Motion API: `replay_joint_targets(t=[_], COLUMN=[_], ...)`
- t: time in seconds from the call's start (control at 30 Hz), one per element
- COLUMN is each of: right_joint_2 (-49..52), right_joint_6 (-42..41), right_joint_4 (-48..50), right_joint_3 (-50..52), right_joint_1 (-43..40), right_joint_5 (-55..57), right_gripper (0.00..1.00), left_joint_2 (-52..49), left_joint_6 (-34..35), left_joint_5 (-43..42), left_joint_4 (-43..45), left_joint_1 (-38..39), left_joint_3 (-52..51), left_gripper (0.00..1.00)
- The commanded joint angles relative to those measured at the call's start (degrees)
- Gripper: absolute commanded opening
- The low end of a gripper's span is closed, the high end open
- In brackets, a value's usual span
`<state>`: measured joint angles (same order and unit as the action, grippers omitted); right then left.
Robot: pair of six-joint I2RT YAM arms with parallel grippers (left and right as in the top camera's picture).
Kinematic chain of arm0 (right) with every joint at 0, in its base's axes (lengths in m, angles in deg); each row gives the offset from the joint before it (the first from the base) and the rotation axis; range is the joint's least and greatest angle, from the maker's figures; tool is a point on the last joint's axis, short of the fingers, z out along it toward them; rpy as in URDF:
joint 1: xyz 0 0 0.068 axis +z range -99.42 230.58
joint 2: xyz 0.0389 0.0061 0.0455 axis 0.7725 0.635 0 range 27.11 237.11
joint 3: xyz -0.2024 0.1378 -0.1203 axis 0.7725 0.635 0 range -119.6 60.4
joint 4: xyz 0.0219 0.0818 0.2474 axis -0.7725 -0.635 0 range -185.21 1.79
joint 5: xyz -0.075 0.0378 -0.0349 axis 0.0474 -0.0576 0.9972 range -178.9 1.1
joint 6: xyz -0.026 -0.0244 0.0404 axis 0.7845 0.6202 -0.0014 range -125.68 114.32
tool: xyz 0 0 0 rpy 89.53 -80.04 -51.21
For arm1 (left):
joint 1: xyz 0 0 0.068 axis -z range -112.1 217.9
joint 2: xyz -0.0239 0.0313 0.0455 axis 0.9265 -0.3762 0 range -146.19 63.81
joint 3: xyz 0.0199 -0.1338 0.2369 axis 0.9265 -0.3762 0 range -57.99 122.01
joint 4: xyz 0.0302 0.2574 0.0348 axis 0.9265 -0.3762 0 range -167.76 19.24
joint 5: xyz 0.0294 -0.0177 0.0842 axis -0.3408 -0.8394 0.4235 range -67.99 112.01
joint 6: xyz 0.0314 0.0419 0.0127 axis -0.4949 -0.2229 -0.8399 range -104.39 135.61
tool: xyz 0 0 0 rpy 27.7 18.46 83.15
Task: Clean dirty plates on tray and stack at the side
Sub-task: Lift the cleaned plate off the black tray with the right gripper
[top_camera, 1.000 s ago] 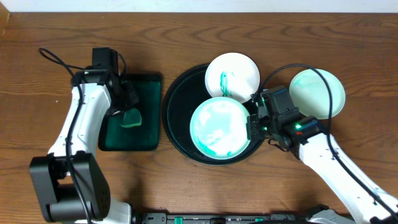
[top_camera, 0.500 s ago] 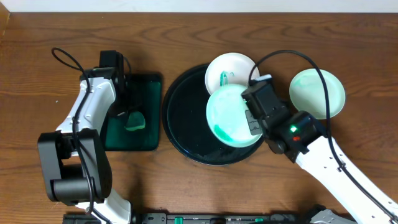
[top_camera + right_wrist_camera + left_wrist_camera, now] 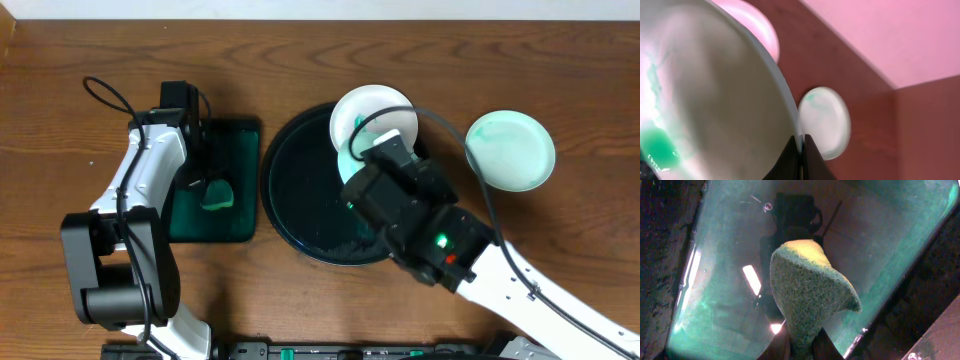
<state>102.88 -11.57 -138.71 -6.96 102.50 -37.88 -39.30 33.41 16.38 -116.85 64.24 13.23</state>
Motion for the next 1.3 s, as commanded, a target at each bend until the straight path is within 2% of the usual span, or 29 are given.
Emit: replay_joint_targets(t=[0.0,0.23,0.47,0.53,0.63,0.73,0.83,0.87,0.93,1.03,1.13,1.2,1.27], right_joint_2=[-0.74,-0.74,-0.74,-0.74,-0.74,-0.33,0.72,1.11,2.1,2.36,2.51,1.68,1.53], right_joint_6=[9.03,21.03,29.99,30.4,28.98,24.48,18.71,15.28,14.03,6.69,10.16,6.34,9.86], right_joint_4=[0.61,3.41,9.25,10.23,10.93,10.8,8.7,8.48,8.28,5.62,7.67,4.9,7.17], right_joint_3=[-1.33,-1.33,-1.33,-1.33,-1.31,-1.27,-1.27,-1.25,-1.27,-1.33,-1.53,-2.51,-2.51], right_joint_1=[2.97,5.18,6.56,6.82,7.06,5.42,6.62,7.04,5.29,6.91,4.94,6.54,5.4], right_joint_5=[13.2,25.92,30.23,30.23,30.27,22.29,24.22,19.43,11.13,18.73,14.64,19.04,11.63], right_gripper=[0.01,0.01,0.01,0.01,0.01,0.01,0.01,0.01,0.01,0.01,0.01,0.01,0.01], left_joint_2=[0.0,0.0,0.0,0.0,0.0,0.0,0.0,0.0,0.0,0.0,0.0,0.0,0.0], left_joint_6=[0.26,0.28,0.26,0.26,0.26,0.26,0.26,0.26,0.28,0.26,0.26,0.26,0.28], left_joint_5=[0.04,0.04,0.04,0.04,0.04,0.04,0.04,0.04,0.04,0.04,0.04,0.07,0.04], left_joint_4=[-0.28,-0.39,-0.44,-0.57,-0.61,-0.61,-1.05,-1.25,-1.2,-1.49,-1.51,-1.6,-1.57], left_joint_1=[-0.17,-0.17,-0.17,-0.17,-0.17,-0.17,-0.17,-0.17,-0.17,-0.17,-0.17,-0.17,-0.17], left_joint_3=[0.26,0.26,0.26,0.26,0.26,0.26,0.26,0.26,0.26,0.26,0.26,0.26,0.26], left_gripper=[0.07,0.07,0.07,0.07,0.07,0.07,0.08,0.07,0.07,0.07,0.08,0.07,0.07])
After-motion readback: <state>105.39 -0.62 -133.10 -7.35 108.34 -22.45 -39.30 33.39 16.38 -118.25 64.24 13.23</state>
